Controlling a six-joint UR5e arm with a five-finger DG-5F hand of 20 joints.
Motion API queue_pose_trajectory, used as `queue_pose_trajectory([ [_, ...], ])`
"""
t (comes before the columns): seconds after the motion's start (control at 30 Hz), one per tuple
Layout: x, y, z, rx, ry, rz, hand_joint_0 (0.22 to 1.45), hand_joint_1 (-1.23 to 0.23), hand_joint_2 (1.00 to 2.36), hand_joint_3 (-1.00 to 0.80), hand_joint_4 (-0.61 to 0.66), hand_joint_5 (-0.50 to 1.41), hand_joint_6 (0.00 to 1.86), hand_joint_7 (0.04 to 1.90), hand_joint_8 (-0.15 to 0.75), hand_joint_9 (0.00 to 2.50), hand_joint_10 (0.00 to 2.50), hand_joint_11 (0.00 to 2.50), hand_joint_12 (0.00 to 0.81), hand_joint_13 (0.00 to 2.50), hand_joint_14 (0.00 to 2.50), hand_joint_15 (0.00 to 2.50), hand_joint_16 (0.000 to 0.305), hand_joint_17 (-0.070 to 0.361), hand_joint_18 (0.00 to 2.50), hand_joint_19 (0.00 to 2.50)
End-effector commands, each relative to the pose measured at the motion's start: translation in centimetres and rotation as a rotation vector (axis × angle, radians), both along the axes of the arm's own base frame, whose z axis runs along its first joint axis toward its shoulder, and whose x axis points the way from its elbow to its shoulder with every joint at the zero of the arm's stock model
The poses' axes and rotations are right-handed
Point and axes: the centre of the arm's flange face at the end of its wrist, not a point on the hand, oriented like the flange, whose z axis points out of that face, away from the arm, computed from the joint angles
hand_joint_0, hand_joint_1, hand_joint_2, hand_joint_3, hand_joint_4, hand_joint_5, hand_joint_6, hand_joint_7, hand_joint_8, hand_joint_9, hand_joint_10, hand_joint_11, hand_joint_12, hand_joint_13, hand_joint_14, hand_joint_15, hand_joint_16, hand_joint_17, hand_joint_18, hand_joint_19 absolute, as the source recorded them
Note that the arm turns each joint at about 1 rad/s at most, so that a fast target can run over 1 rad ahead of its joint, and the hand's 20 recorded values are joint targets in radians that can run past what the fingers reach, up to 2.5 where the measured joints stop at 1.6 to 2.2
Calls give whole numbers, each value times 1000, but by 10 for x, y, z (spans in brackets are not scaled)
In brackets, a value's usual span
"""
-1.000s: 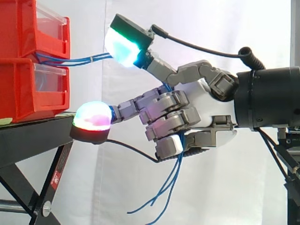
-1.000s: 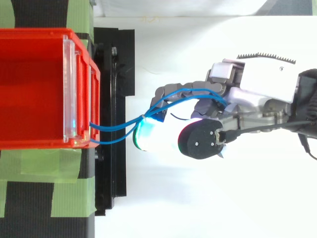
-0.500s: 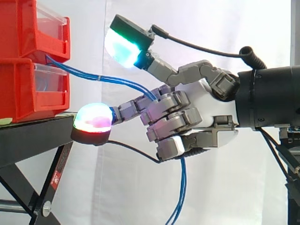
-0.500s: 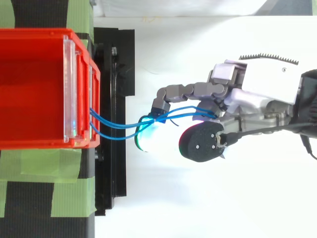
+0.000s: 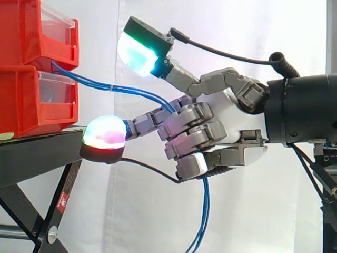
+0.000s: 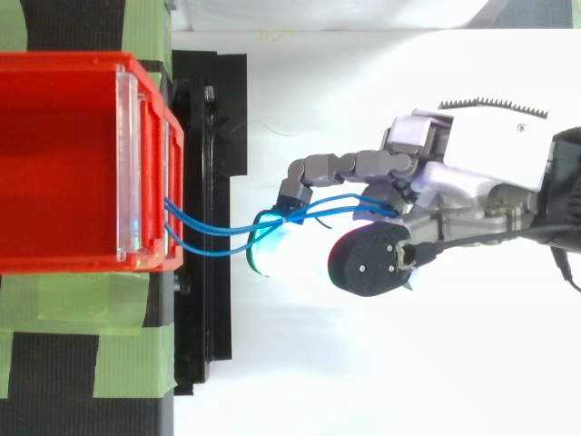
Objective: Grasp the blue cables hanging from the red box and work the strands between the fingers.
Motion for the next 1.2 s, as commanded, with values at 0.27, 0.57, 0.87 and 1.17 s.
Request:
queue_pose_trajectory([
  [0.27,0,0,0,0,0,0,667,-458,1000,-1000,358,220,80,1292,490,1740,2500,2500,592,1898,2500,1571,237,178,2500,704],
  [0.57,0,0,0,0,0,0,672,-460,1000,-1000,347,218,77,1295,500,1756,2500,2500,593,1890,2500,1584,235,176,2488,703],
  [0.87,0,0,0,0,0,0,672,-460,1000,-1000,345,205,73,1294,501,1746,2500,2500,592,1880,2500,1562,236,177,2478,689],
  [1.17,0,1,1,0,-1,1,672,-459,1000,-1000,352,202,70,1294,498,1734,2500,2500,590,1874,2500,1558,233,175,2467,697],
])
